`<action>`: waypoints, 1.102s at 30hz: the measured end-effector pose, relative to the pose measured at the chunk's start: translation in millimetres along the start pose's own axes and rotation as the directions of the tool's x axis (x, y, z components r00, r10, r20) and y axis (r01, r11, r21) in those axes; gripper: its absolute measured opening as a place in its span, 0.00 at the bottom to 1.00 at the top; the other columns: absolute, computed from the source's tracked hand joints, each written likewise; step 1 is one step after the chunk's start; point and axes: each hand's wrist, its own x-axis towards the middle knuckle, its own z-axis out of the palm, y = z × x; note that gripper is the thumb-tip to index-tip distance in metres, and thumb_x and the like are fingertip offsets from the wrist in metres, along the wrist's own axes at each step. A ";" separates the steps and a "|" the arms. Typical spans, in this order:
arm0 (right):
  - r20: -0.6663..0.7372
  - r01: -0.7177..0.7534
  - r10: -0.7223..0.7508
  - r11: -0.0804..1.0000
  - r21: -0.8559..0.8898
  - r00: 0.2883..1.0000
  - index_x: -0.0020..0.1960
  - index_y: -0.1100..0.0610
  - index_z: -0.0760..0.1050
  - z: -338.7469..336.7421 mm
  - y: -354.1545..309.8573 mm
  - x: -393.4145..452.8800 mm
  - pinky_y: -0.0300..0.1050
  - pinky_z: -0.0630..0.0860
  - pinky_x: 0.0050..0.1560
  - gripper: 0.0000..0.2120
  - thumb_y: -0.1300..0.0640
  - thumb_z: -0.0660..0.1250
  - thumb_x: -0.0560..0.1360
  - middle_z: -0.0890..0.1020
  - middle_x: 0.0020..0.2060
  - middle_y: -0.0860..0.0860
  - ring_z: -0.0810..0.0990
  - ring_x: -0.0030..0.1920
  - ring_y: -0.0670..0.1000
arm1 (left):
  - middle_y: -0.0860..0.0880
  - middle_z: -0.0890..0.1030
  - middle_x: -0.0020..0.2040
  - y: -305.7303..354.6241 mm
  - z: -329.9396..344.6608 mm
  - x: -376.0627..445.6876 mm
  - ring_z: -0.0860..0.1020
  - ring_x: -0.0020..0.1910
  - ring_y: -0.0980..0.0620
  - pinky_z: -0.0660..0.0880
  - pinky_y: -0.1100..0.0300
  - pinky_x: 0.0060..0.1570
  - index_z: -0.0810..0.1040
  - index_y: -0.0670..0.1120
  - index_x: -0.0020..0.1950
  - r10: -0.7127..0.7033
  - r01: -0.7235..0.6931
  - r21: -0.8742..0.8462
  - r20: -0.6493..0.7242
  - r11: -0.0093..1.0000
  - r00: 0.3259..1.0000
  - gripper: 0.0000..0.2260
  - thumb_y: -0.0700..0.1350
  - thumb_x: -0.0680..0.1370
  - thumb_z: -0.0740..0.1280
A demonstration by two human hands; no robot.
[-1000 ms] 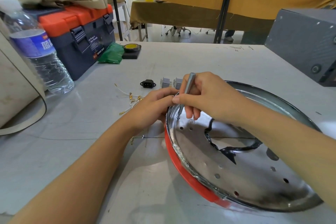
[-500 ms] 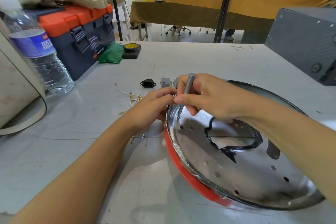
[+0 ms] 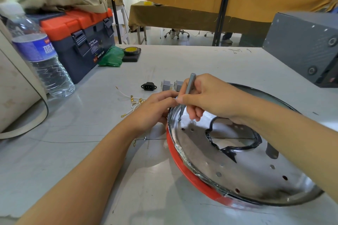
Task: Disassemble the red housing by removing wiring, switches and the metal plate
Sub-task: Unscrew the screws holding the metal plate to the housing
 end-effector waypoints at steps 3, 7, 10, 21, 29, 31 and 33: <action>-0.078 -0.078 0.083 0.995 0.065 0.993 0.43 0.63 0.77 4.5 -2.4 2.1 0.36 0.76 0.32 0.15 0.52 0.62 0.80 0.82 0.27 0.55 0.79 0.26 0.51 | 0.37 0.78 0.46 0.6 -0.4 0.1 0.74 0.42 0.47 0.70 0.53 0.43 0.80 0.50 0.53 0.011 -0.010 -0.018 0.018 1.000 1.000 0.13 0.49 0.73 0.60; -0.212 -0.069 -0.008 0.932 -0.357 0.977 0.33 0.58 0.75 6.4 -5.7 3.6 0.30 0.72 0.29 0.23 0.45 0.59 0.80 0.79 0.20 0.51 0.75 0.21 0.43 | 0.42 0.77 0.41 0.4 -0.4 1.0 0.73 0.36 0.50 0.71 0.59 0.36 0.79 0.51 0.55 0.020 -0.019 -0.020 0.030 1.000 0.999 0.14 0.48 0.73 0.60; -0.170 -0.097 0.018 0.878 -0.468 0.985 0.30 0.57 0.75 -0.7 -11.0 4.1 0.32 0.71 0.29 0.25 0.44 0.58 0.80 0.75 0.16 0.49 0.74 0.20 0.44 | 0.41 0.74 0.39 0.4 -0.8 0.8 0.71 0.35 0.49 0.71 0.62 0.32 0.80 0.52 0.52 0.029 -0.028 -0.032 0.023 0.999 0.999 0.11 0.43 0.77 0.59; -0.048 -0.028 0.008 0.905 -0.424 0.999 0.27 0.54 0.72 -3.3 -12.3 11.6 0.26 0.69 0.33 0.24 0.52 0.59 0.81 0.73 0.15 0.45 0.74 0.23 0.41 | 0.52 0.68 0.28 2.3 0.3 0.0 0.66 0.23 0.60 0.66 0.69 0.23 0.79 0.51 0.46 0.067 -0.067 -0.023 0.010 0.998 0.998 0.13 0.38 0.79 0.57; 0.057 0.074 -0.055 0.901 -0.428 0.997 0.24 0.53 0.73 -12.7 -12.3 11.1 0.25 0.67 0.33 0.26 0.48 0.61 0.80 0.74 0.17 0.43 0.74 0.24 0.38 | 0.40 0.70 0.40 0.2 -1.5 0.7 0.68 0.36 0.49 0.68 0.63 0.32 0.78 0.45 0.49 0.042 -0.042 0.014 0.009 0.999 0.999 0.12 0.50 0.75 0.60; 0.100 0.094 -0.054 0.891 -0.444 0.993 0.24 0.52 0.73 -16.3 -16.1 12.1 0.26 0.67 0.30 0.25 0.49 0.61 0.80 0.75 0.19 0.43 0.72 0.22 0.40 | 0.35 0.73 0.43 0.9 -1.3 0.2 0.69 0.38 0.48 0.69 0.58 0.37 0.79 0.46 0.52 0.042 -0.042 0.032 0.021 0.999 0.999 0.15 0.54 0.75 0.59; 0.145 0.102 -0.041 0.892 -0.441 0.989 0.25 0.51 0.73 -19.2 -20.2 14.0 0.28 0.66 0.26 0.24 0.50 0.61 0.80 0.74 0.18 0.44 0.69 0.20 0.42 | 0.36 0.75 0.45 1.3 -1.5 -0.8 0.71 0.39 0.48 0.70 0.55 0.40 0.79 0.45 0.54 0.040 -0.041 0.041 0.026 0.998 0.999 0.17 0.54 0.77 0.59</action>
